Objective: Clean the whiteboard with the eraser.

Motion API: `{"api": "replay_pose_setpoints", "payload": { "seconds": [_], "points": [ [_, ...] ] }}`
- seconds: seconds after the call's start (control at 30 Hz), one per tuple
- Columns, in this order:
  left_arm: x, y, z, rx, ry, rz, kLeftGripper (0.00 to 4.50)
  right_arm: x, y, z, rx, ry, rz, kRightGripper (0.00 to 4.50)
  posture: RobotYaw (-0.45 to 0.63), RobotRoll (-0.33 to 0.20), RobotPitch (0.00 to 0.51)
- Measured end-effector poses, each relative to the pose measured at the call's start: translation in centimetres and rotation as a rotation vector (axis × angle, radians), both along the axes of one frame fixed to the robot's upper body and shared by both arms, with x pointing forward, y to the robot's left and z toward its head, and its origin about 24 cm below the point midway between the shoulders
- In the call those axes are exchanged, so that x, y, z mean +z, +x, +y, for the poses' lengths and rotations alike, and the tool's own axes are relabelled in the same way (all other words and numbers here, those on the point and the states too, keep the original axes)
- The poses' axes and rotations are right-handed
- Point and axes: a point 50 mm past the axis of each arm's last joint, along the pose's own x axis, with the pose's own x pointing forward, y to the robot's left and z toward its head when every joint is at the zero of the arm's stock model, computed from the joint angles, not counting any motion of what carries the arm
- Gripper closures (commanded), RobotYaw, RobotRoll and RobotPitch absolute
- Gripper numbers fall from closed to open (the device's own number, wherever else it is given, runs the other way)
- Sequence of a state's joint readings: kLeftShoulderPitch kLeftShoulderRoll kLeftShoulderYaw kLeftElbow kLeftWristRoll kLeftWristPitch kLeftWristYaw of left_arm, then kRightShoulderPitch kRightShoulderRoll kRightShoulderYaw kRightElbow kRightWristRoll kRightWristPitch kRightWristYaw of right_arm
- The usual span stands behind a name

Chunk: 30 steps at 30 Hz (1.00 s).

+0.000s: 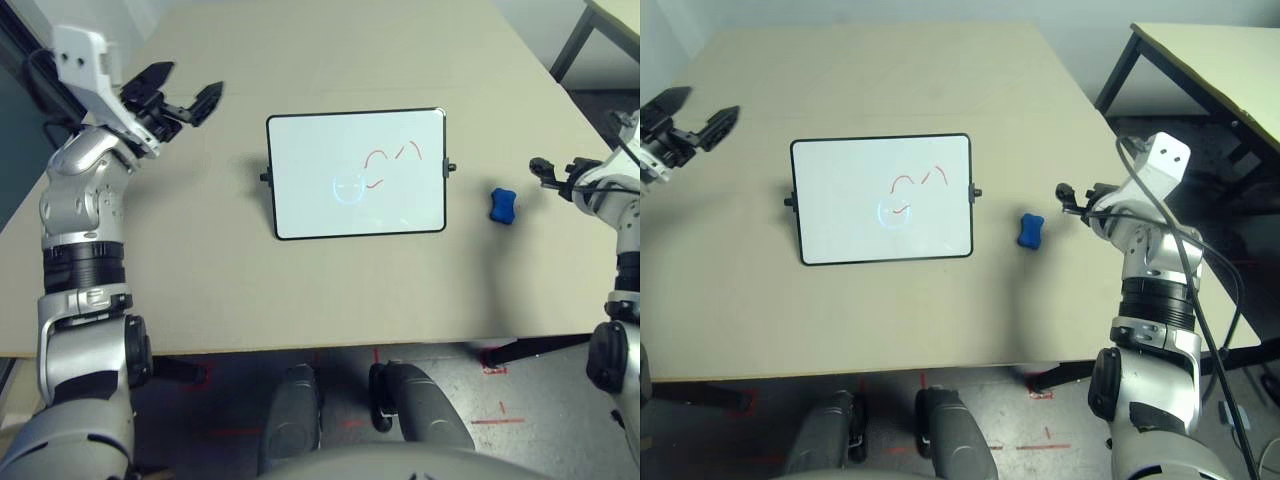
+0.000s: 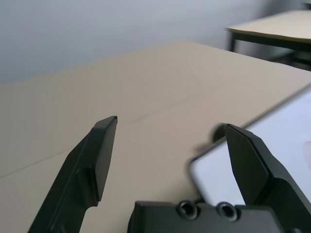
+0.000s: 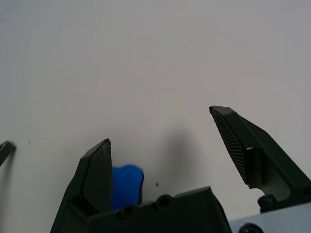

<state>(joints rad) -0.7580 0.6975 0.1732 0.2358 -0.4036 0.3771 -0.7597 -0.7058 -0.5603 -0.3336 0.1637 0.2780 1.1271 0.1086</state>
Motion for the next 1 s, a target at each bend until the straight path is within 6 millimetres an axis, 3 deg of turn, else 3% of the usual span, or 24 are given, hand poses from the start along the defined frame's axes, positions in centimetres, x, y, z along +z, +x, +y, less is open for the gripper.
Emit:
{"api": "replay_pose_setpoints", "payload": {
  "seconds": [0.13, 0.33, 0.6, 1.0],
  "points": [
    [0.4, -0.9, -2.6, -0.134, 0.065, 0.019, 0.00, 0.1, -0.4, 1.6, 0.011, 0.023, 0.057, 0.03, -0.02, 0.000, 0.076],
    [-1.5, -1.9, -4.9, -0.230, 0.127, 0.096, 0.00, 0.1, -0.8, 2.9, 0.029, 0.033, 0.100, 0.03, -0.02, 0.000, 0.069],
    [-3.8, -2.7, -6.0, -0.277, 0.155, 0.187, 0.00, -0.7, -0.5, 2.6, 0.031, 0.037, 0.133, 0.03, -0.02, 0.000, 0.077],
    [-4.0, -2.9, -6.8, -0.300, 0.166, 0.199, 0.00, -2.8, 0.8, 4.0, 0.068, 0.051, 0.179, 0.03, 0.00, 0.000, 0.109]
  ]
}}
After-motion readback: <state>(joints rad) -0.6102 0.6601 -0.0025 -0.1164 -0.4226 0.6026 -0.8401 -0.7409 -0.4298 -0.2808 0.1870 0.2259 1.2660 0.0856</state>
